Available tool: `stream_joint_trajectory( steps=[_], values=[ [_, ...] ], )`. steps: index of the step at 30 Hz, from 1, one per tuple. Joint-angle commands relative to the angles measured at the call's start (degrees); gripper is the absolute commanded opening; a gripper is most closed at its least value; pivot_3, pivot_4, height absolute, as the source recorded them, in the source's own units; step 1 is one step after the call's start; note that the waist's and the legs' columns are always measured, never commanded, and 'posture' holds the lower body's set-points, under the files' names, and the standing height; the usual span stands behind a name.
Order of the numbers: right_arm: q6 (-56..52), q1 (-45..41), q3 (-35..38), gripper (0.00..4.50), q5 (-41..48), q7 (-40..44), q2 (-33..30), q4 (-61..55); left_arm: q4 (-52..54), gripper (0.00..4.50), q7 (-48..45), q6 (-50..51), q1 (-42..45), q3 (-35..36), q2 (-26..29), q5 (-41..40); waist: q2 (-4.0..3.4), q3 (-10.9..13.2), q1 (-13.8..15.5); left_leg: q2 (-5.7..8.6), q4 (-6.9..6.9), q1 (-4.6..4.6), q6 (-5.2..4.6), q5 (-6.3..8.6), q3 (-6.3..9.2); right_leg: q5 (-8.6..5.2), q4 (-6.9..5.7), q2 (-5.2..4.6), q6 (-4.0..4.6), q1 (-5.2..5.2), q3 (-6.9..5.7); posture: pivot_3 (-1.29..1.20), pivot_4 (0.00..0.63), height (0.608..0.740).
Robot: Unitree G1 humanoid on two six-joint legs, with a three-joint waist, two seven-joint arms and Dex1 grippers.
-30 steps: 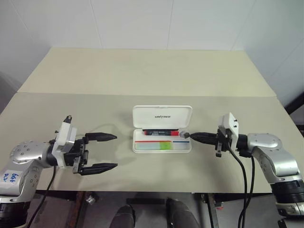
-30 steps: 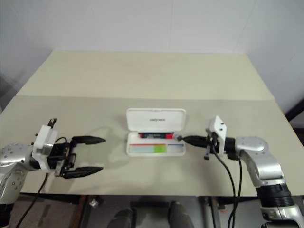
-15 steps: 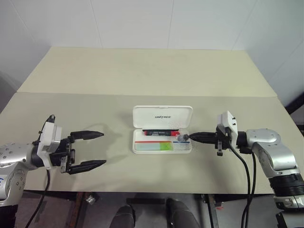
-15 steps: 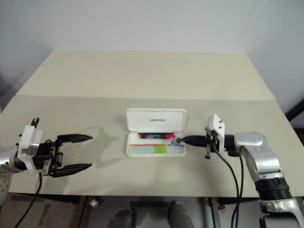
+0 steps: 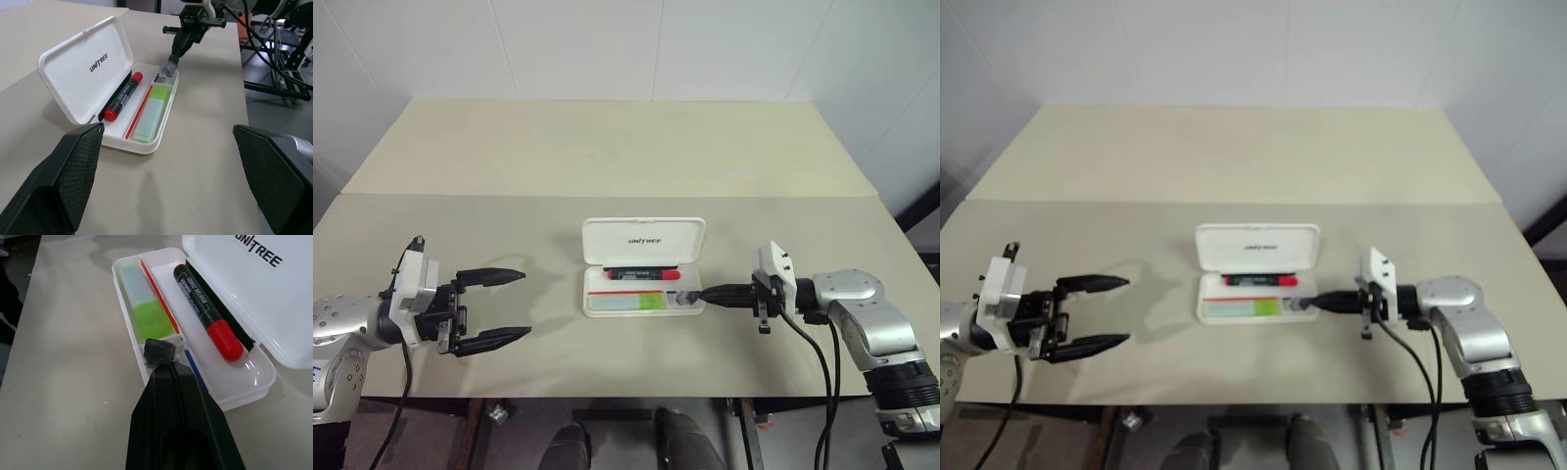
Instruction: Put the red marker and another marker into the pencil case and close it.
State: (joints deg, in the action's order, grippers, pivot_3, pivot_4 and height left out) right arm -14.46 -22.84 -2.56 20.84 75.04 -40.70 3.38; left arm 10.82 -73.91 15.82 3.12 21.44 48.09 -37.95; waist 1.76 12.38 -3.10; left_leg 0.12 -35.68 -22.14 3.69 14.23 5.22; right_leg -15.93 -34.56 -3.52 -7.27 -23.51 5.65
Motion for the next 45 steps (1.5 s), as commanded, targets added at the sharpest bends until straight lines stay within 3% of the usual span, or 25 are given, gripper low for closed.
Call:
stream_joint_trajectory(
  steps=[1, 2, 4, 12, 41, 45],
  values=[
    [3.17, -0.85, -0.73, 0.37, -2.38, -0.32, -0.60, 1.43, 0.65, 4.50, 0.19, -0.99, 0.58, 0.77, 0.75, 0.09, 0.00, 0.00, -0.01, 0.00, 0.00, 0.00, 0.00, 0.00, 0.00, 0.00, 0.00, 0.00, 0.00, 0.00, 0.00, 0.00, 0.150, 0.740],
    [3.73, -1.34, -0.92, 1.09, -2.96, -0.66, -0.36, 2.40, 0.64, 4.50, 0.24, -1.02, 0.59, 0.77, 0.74, 0.13, 0.00, 0.00, -0.03, 0.00, 0.00, 0.00, 0.00, 0.00, 0.00, 0.00, 0.00, 0.00, 0.00, 0.00, 0.00, 0.00, 0.150, 0.740],
    [4.35, -1.99, -1.10, 1.61, -3.42, -0.70, -0.25, 3.65, 0.60, 4.50, 0.34, -1.10, 0.67, 0.75, 0.68, 0.20, 0.00, 0.00, -0.02, 0.00, -0.01, 0.01, 0.00, 0.00, -0.01, 0.00, -0.01, -0.01, 0.01, 0.00, 0.00, 0.00, 0.150, 0.740],
    [7.80, -3.61, -0.30, 4.48, -4.38, 0.34, -0.97, 7.99, 0.36, 4.50, 0.68, -1.25, 1.15, 0.45, 0.55, 0.23, 0.00, 0.00, -0.08, 0.00, 0.00, 0.01, 0.00, 0.00, -0.01, 0.05, -0.04, 0.00, -0.09, -0.01, 0.00, 0.00, 0.150, 0.740],
    [17.21, -8.50, -1.38, 4.48, -6.73, -0.15, 4.32, 16.77, -1.35, 4.50, 0.66, -1.98, 3.15, -1.03, 0.53, 1.03, 0.00, 0.00, -0.18, 0.00, -0.02, 0.06, 0.00, 0.00, 0.00, 0.15, -0.28, 0.01, -0.27, -0.04, 0.00, 0.00, 0.150, 0.740],
    [18.39, -8.07, 0.35, 4.48, -6.30, 0.61, 2.54, 17.21, -3.08, 4.50, 0.67, -3.43, 5.19, -1.73, 0.32, 2.07, 0.00, 0.00, -0.14, 0.00, -0.02, 0.07, 0.00, 0.00, 0.00, 0.15, -0.31, 0.01, -0.27, -0.05, 0.00, 0.00, 0.150, 0.740]
  ],
)
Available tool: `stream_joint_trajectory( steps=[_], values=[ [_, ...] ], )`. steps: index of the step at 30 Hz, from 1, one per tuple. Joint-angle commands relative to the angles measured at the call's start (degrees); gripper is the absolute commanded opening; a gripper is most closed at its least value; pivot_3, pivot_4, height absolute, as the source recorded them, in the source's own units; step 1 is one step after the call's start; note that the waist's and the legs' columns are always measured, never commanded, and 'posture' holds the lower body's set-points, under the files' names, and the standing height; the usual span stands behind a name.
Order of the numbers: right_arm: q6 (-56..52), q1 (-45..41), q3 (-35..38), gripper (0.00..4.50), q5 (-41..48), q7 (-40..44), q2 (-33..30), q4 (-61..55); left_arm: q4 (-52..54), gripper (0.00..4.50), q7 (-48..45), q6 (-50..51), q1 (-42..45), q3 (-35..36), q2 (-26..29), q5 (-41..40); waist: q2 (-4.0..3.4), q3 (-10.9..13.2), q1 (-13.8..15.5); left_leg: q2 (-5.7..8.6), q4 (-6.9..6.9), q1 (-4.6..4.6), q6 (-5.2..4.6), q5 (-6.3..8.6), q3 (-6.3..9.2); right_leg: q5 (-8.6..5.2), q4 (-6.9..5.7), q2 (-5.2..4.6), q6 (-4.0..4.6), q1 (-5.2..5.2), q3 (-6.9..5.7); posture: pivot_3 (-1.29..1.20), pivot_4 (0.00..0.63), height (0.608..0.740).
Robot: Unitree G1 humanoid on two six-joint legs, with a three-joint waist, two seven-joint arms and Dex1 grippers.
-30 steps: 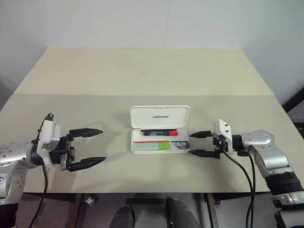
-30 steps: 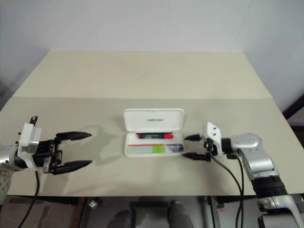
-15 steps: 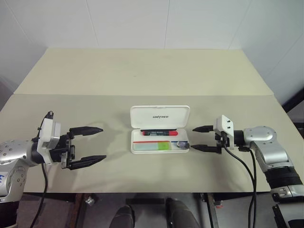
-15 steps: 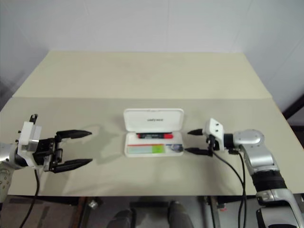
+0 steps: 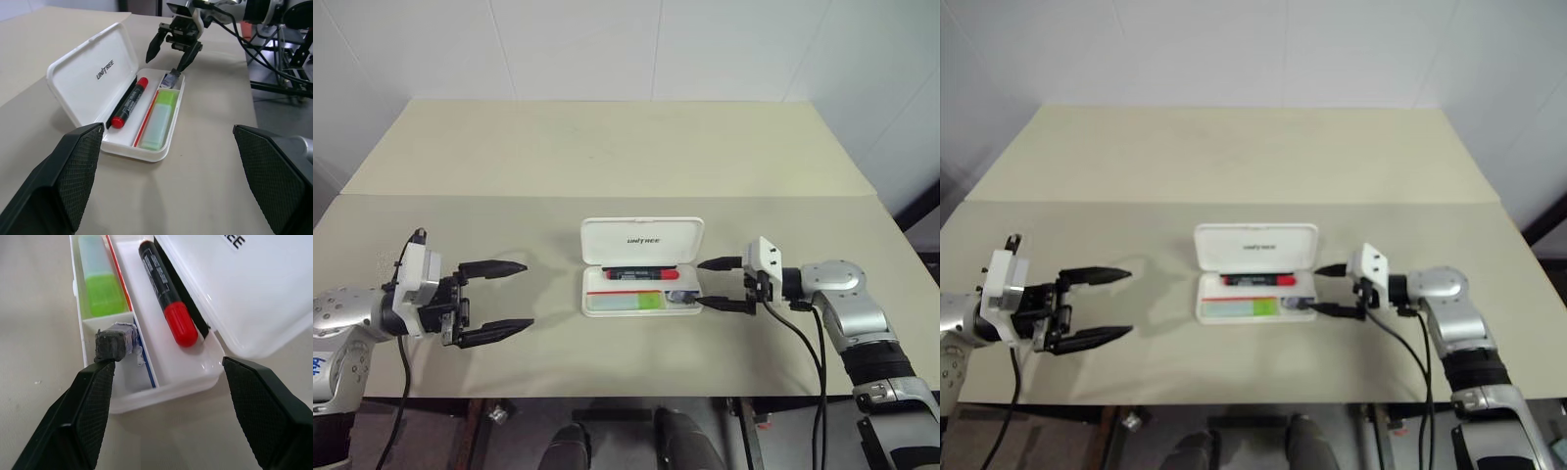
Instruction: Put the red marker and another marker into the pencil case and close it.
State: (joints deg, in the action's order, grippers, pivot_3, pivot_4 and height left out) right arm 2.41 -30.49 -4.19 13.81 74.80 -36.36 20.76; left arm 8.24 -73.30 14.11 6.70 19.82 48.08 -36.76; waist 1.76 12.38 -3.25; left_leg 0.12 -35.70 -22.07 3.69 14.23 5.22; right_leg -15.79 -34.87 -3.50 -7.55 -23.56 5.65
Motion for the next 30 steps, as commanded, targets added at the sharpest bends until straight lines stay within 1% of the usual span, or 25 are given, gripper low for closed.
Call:
stream_joint_trajectory(
  steps=[1, 6, 10, 14, 17, 22, 25, 28, 29, 30],
  values=[
    [1.90, -0.22, 2.39, 4.48, 0.93, 1.07, -2.27, -0.02, -1.11, 4.50, 0.06, -2.25, 2.22, -0.36, 0.25, 1.27, 0.00, 0.00, 0.03, 0.00, 0.00, 0.00, 0.00, 0.00, 0.00, 0.00, 0.00, 0.00, 0.00, 0.00, 0.00, 0.00, 0.150, 0.740],
    [2.07, 0.45, 5.59, 4.48, 4.36, 2.97, -4.10, -0.48, -4.92, 4.50, 0.89, -4.24, 6.69, -1.88, -0.41, 3.16, 0.00, 0.00, 0.14, 0.01, -0.01, -0.01, 0.00, 0.00, 0.01, 0.03, -0.02, -0.01, -0.05, 0.00, -0.01, 0.00, 0.150, 0.740],
    [1.55, 1.42, 8.32, 4.48, 7.43, 4.64, -5.40, -1.40, -9.26, 4.50, 1.85, -5.55, 11.33, -3.72, -1.14, 5.16, 0.00, 0.00, 0.12, 0.02, -0.01, 0.00, 0.00, 0.00, 0.01, 0.17, -0.04, 0.00, -0.32, 0.00, -0.01, 0.00, 0.150, 0.740],
    [-2.71, 3.03, 12.04, 4.48, 14.06, 6.70, -5.81, -5.41, -14.90, 4.50, 0.80, -7.62, 16.42, -5.47, -2.29, 6.28, -0.01, 0.01, 0.09, 0.02, -0.01, -0.01, 0.00, 0.00, 0.03, 0.24, -0.09, 0.00, -0.45, -0.01, -0.03, 0.00, 0.150, 0.740],
    [-6.66, 4.67, 13.43, 4.50, 17.78, 9.03, -6.87, -8.21, -22.01, 3.90, 0.29, -9.14, 21.19, -7.24, -2.50, 8.71, -0.01, 0.01, 0.10, 0.01, -0.02, 0.00, 0.00, 0.00, 0.05, 0.25, -0.14, 0.01, -0.46, -0.02, -0.04, 0.00, 0.150, 0.740],
    [-6.52, 5.23, 12.86, 4.50, 16.50, 7.53, -6.38, -8.89, -32.27, 2.26, -1.29, -12.44, 27.84, -9.80, -3.69, 12.06, -0.01, 0.01, 0.04, 0.03, -0.11, 0.00, 0.00, 0.00, 0.05, 0.26, -0.18, 0.02, -0.48, -0.01, -0.05, 0.00, 0.150, 0.740],
    [-6.51, 5.59, 12.94, 4.50, 16.50, 6.08, -5.60, -9.84, -45.89, 1.29, -2.07, -18.74, 36.11, -12.21, -4.55, 16.91, -0.01, 0.01, 0.22, 0.04, -0.18, -0.03, 0.00, 0.00, 0.08, 0.27, -0.21, 0.03, -0.49, -0.01, -0.08, 0.00, 0.150, 0.740],
    [-5.33, 5.49, 13.28, 4.50, 16.27, 4.95, -4.83, -9.92, -57.70, 0.30, -2.23, -24.91, 42.61, -14.59, -5.60, 21.68, -0.01, 0.01, 0.31, 0.07, -0.26, -0.09, 0.00, 0.00, 0.11, 0.30, -0.21, 0.02, -0.54, 0.00, -0.10, 0.00, 0.150, 0.740],
    [-5.25, 5.41, 13.28, 4.50, 16.15, 4.31, -4.62, -10.05, -61.95, 0.04, -1.25, -27.17, 44.83, -15.72, -6.10, 23.91, -0.01, 0.01, 0.34, 0.10, -0.28, -0.09, 0.00, 0.00, 0.11, 0.31, -0.21, -0.01, -0.57, 0.02, -0.09, 0.00, 0.150, 0.740],
    [-5.25, 5.35, 13.28, 4.50, 16.20, 3.81, -4.34, -10.31, -66.23, 0.04, 0.14, -29.41, 47.14, -16.73, -6.77, 26.10, -0.01, 0.01, 0.35, 0.12, -0.28, -0.10, 0.00, 0.00, 0.11, 0.32, -0.19, -0.01, -0.59, 0.02, -0.09, 0.00, 0.150, 0.740]
  ],
)
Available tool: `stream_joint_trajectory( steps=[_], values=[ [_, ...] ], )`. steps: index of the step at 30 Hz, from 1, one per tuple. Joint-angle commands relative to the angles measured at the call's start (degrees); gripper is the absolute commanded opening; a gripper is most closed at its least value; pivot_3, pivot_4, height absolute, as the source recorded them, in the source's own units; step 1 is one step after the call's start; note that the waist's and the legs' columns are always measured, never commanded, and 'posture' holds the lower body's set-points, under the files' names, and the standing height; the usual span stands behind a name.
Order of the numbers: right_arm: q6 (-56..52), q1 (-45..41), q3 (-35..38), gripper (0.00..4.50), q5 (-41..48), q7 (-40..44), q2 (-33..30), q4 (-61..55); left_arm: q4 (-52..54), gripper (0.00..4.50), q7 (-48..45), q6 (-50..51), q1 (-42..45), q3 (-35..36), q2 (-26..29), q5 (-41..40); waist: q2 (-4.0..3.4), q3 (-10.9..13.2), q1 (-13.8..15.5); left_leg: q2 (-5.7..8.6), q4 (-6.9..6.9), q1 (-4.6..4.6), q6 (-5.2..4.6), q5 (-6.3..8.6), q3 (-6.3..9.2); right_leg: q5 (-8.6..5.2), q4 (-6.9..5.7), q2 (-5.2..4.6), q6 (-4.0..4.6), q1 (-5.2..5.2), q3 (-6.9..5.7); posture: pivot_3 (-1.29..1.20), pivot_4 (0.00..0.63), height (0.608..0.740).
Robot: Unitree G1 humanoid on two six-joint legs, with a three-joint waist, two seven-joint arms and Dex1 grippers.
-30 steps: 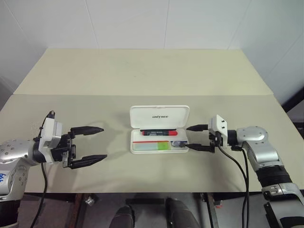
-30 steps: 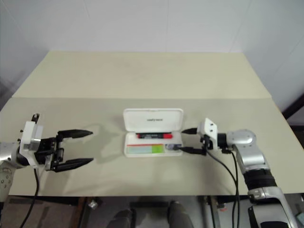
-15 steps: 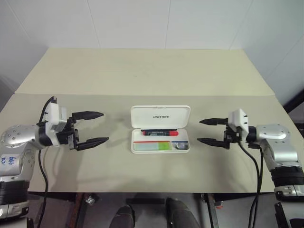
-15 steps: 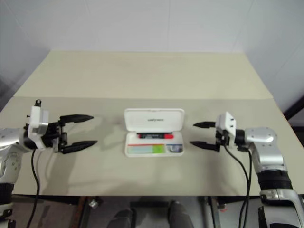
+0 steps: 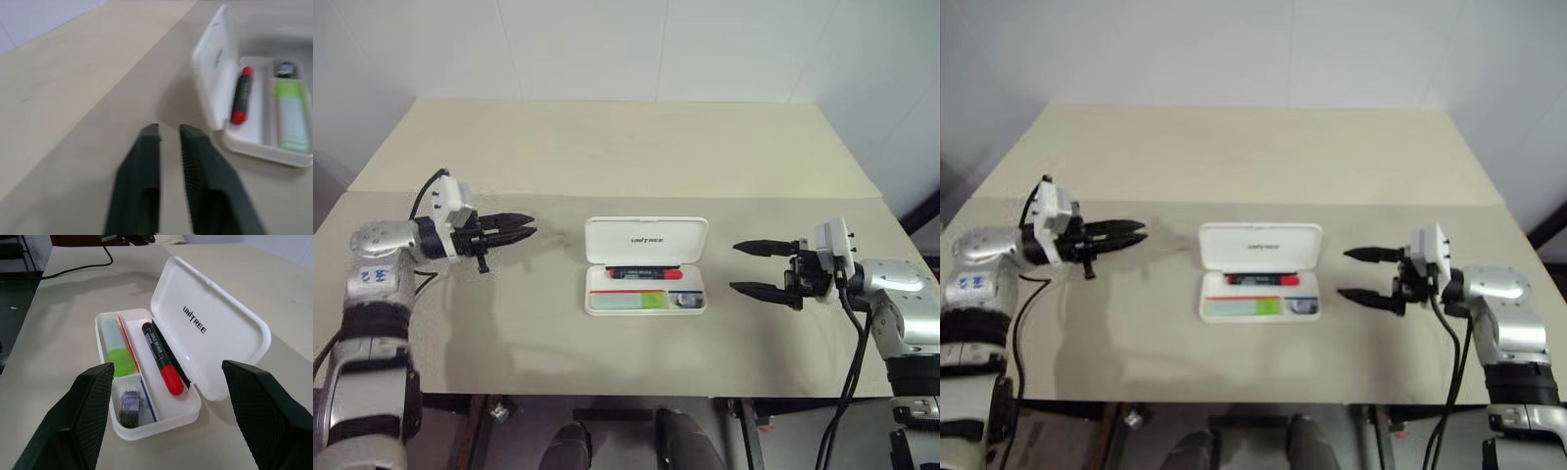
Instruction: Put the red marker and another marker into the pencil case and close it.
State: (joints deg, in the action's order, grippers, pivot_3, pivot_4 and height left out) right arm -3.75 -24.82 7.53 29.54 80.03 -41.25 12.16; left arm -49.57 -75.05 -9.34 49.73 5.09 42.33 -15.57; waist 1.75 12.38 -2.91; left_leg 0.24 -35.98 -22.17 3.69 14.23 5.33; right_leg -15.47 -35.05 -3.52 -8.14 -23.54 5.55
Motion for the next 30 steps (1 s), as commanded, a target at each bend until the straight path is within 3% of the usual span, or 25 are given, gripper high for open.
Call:
stream_joint_trajectory(
  steps=[1, 8, 15, 22, 30],
  values=[
    [0.88, -0.36, 1.55, 4.50, 0.51, -1.83, 0.79, -1.98, -11.87, 0.04, 3.52, -7.45, 6.10, -2.73, -1.72, 6.67, 0.00, 0.00, 0.05, 0.01, 0.00, -0.01, 0.00, 0.00, 0.00, 0.01, 0.01, 0.00, -0.01, 0.00, 0.00, 0.00, 0.150, 0.740],
    [0.66, 1.23, 1.81, 4.50, 0.80, -3.98, 1.61, -4.94, -23.75, 0.04, 7.17, -7.81, 14.46, -3.87, -7.14, 12.15, 0.01, 0.00, 0.30, 0.02, 0.01, -0.12, -0.04, 0.03, 0.05, 0.02, -0.01, 0.00, -0.09, -0.07, -0.02, 0.00, 0.150, 0.740],
    [0.38, 3.68, 2.71, 4.50, 0.90, -6.85, 1.41, -7.84, -26.38, 2.17, 9.58, -7.53, 18.32, -2.66, -12.72, 14.14, 0.01, 0.01, 0.60, 0.03, -0.01, -0.14, -0.04, 0.03, 0.06, 0.02, -0.04, 0.00, -0.13, -0.07, -0.01, 0.00, 0.150, 0.740],
    [-0.36, 5.65, 4.24, 4.50, 2.33, -7.34, 0.48, -10.15, -26.12, 4.48, -2.36, -7.02, 20.24, -3.56, -16.30, 14.86, 0.02, 0.01, 0.77, 0.04, -0.03, -0.13, -0.04, 0.03, 0.06, 0.04, -0.04, 0.02, -0.15, -0.06, -0.01, 0.00, 0.150, 0.740],
    [-1.06, 4.11, 7.92, 4.50, 6.81, -0.40, -2.81, -5.57, -24.92, 4.48, -12.79, -8.63, 21.21, -4.86, -16.86, 16.05, 0.02, 0.01, 0.95, 0.04, -0.05, -0.13, -0.04, 0.03, 0.05, 0.04, -0.03, 0.02, -0.15, -0.05, 0.00, 0.00, 0.150, 0.740]
  ],
)
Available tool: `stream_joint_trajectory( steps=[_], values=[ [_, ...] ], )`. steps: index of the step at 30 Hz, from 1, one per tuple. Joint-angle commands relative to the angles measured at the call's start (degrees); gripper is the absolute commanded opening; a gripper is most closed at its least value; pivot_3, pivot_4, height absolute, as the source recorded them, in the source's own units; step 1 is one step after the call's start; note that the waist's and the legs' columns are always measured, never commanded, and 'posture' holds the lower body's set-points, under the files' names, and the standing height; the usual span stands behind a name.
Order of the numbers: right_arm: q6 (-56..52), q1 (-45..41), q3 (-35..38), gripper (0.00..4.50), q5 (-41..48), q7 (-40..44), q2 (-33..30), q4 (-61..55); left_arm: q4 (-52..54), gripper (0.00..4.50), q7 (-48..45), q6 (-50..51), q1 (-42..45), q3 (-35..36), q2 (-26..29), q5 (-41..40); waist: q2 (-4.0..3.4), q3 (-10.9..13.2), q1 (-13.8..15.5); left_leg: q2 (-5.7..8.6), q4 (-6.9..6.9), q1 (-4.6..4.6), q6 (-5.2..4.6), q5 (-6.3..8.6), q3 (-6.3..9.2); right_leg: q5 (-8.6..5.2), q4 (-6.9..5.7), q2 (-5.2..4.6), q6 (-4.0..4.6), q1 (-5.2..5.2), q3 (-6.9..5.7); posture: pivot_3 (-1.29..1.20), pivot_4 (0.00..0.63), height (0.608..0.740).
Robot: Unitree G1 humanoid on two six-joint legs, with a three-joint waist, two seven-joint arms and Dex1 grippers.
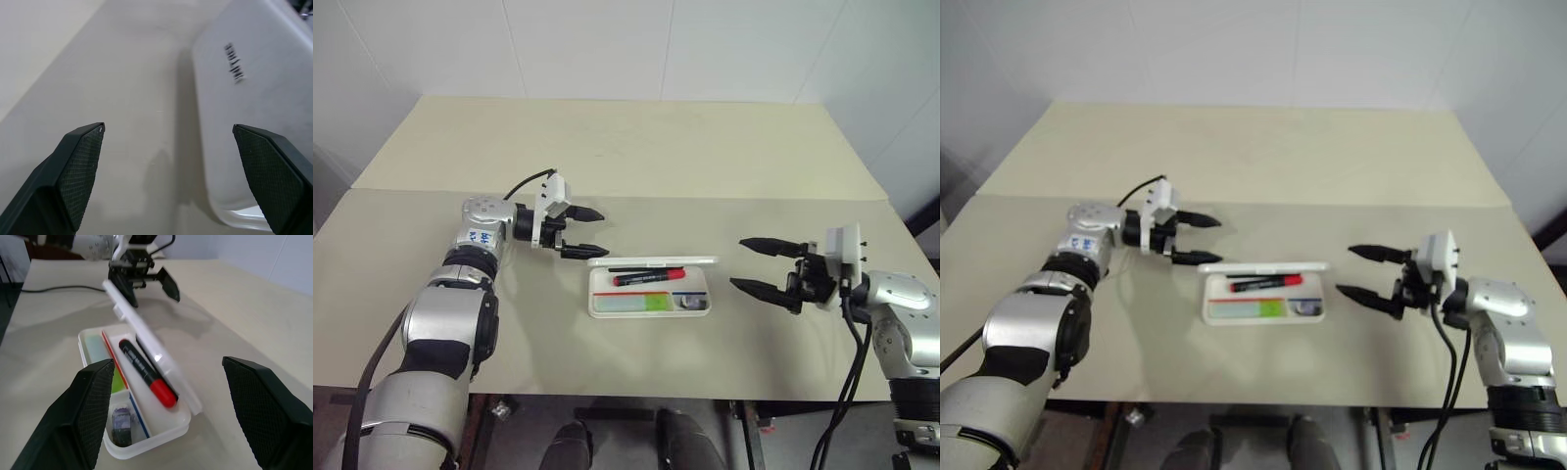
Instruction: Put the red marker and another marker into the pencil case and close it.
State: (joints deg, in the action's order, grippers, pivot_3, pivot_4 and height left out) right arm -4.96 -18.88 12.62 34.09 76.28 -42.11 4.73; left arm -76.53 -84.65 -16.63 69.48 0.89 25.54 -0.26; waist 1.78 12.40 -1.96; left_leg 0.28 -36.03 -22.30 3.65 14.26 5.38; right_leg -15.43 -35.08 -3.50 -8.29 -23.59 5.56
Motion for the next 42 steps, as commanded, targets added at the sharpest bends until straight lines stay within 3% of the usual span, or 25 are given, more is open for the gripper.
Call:
stream_joint_trajectory(
  steps=[1, 11, 21, 31, 36, 42],
  values=[
    [0.29, -2.74, 2.90, 4.50, 2.36, 4.55, -2.43, 3.31, 2.15, 4.48, -3.80, -1.65, 1.52, -0.81, -0.17, 0.92, 0.00, 0.00, 0.01, 0.00, -0.01, 0.00, 0.00, 0.00, 0.00, 0.00, 0.00, 0.00, 0.00, 0.01, 0.00, 0.00, 0.150, 0.740],
    [-0.91, -16.77, 2.97, 4.50, 4.18, 15.83, -5.21, 21.02, 3.20, 4.48, -6.63, -5.68, 1.21, -4.67, -1.37, 3.51, -0.01, 0.00, -0.04, 0.00, -0.02, 0.01, 0.00, 0.00, 0.00, 0.01, -0.02, -0.01, -0.01, 0.00, 0.01, 0.00, 0.150, 0.740],
    [4.79, -24.12, -4.02, 4.50, 4.30, 16.21, -9.37, 32.45, 3.66, 4.48, -7.85, -13.50, 0.20, -11.91, -1.76, 5.22, -0.01, 0.00, -0.08, 0.00, 0.00, 0.01, 0.00, 0.00, -0.01, 0.00, 0.01, -0.02, -0.01, 0.00, 0.03, 0.00, 0.150, 0.740],
    [7.53, -21.96, -4.24, 4.50, 3.54, 16.21, -8.00, 33.39, 3.72, 4.48, -7.85, -26.11, 0.58, -18.85, -2.21, 10.23, -0.08, -0.04, -0.18, 0.01, -0.04, 0.12, 0.00, 0.00, -0.03, 0.01, -0.05, -0.01, -0.01, 0.08, 0.06, 0.00, 0.150, 0.740],
    [7.76, -22.01, -4.23, 4.50, 2.94, 16.21, -7.05, 33.44, 4.33, 4.48, -7.85, -26.72, 1.01, -19.49, -5.30, 7.13, -0.17, -0.09, -0.16, 0.02, -0.08, 0.16, -0.01, 0.00, -0.05, 0.01, -0.06, -0.02, -0.01, 0.14, 0.07, 0.00, 0.150, 0.740],
    [8.00, -23.25, -4.25, 4.50, 1.87, 16.21, -6.09, 34.28, 5.09, 4.48, -7.85, -28.52, 0.13, -21.21, -4.87, 6.48, -0.18, -0.10, -0.03, 0.02, -0.10, 0.15, -0.01, 0.00, -0.04, 0.01, -0.07, -0.01, -0.03, 0.14, 0.08, 0.00, 0.150, 0.740]
  ],
)
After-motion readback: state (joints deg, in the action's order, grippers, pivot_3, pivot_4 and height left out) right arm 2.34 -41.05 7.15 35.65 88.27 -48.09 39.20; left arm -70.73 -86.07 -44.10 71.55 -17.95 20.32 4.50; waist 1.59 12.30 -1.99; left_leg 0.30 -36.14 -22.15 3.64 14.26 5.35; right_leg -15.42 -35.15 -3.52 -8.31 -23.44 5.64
